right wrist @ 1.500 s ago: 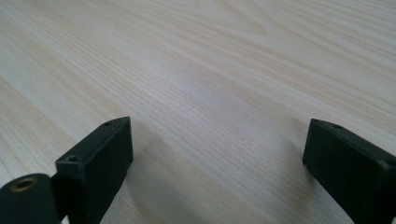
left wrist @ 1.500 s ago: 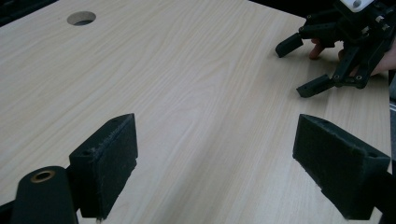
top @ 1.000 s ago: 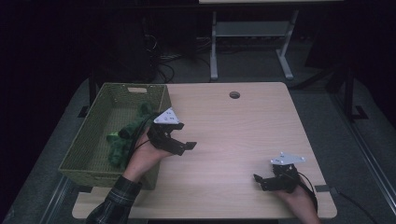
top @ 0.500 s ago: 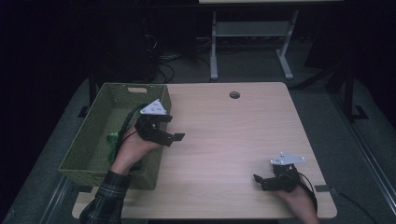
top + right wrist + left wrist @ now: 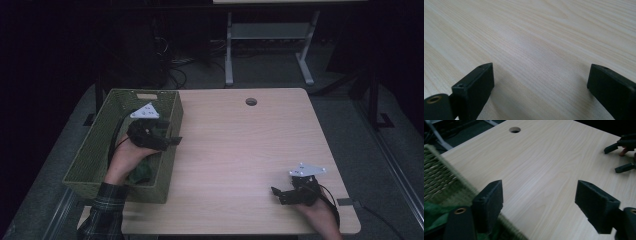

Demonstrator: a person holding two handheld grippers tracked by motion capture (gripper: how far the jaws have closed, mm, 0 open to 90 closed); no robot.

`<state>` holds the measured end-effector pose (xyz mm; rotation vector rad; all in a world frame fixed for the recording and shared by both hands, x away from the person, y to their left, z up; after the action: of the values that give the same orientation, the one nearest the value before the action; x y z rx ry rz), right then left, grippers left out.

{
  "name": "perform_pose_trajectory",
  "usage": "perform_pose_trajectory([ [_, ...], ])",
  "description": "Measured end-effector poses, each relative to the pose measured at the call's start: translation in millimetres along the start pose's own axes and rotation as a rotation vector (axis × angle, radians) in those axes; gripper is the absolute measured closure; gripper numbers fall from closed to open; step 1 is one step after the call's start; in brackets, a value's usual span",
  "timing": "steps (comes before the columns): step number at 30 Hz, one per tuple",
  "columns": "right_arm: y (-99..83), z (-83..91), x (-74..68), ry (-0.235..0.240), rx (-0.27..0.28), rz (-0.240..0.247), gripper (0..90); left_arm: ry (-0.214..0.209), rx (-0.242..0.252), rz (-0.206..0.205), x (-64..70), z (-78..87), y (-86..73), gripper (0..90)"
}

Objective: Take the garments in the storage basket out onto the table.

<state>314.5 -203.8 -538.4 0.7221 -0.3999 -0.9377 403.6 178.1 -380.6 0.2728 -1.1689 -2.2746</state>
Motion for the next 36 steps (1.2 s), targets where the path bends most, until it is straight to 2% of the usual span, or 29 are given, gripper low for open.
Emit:
perform_pose_trajectory([
  [1,0.0,0.0,0.0,0.000,0.000,0.000,6.9,0.019,-0.006,0.004,-6.4,4.5,-3.9,26.2],
  [4,0.0,0.0,0.0,0.000,0.000,0.000,7.0,0.033,-0.014,0.024,-14.5,10.6,-10.5,32.2],
  [7,0.0,0.0,0.0,0.000,0.000,0.000,6.9,0.061,-0.038,0.023,-22.5,15.6,-17.8,37.9],
  [15,0.0,0.0,0.0,0.000,0.000,-0.001,6.9,0.111,-0.067,0.045,-36.8,28.8,-31.1,49.9],
  [16,0.0,0.0,0.0,0.000,0.001,0.000,6.9,0.124,-0.087,0.055,-39.8,29.7,-36.4,53.8],
  [19,0.0,0.0,0.0,0.000,0.000,-0.001,6.9,0.128,-0.127,0.061,-43.7,28.1,-46.8,60.6],
  [22,0.0,0.0,0.0,0.000,0.000,0.000,7.0,0.136,-0.170,0.068,-48.2,25.3,-57.6,64.9],
  [29,0.0,0.1,0.0,0.000,0.000,0.000,6.9,0.146,-0.213,0.097,-55.5,20.4,-73.0,65.8],
  [36,0.0,0.0,0.0,0.000,0.000,0.000,6.9,0.171,-0.261,0.103,-64.3,14.7,-85.0,62.6],
])
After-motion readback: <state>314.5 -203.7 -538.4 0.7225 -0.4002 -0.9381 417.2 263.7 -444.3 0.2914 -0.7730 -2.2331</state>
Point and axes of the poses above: each handheld gripper's, and its own axes: z roughly backward along the jaws, y roughly out of its top, x roughly to its right, the point moved 8 cm from there along -z, roughly forward along the jaws, and after that the axes turned 3 degrees about -y, right-handed, at the moved point
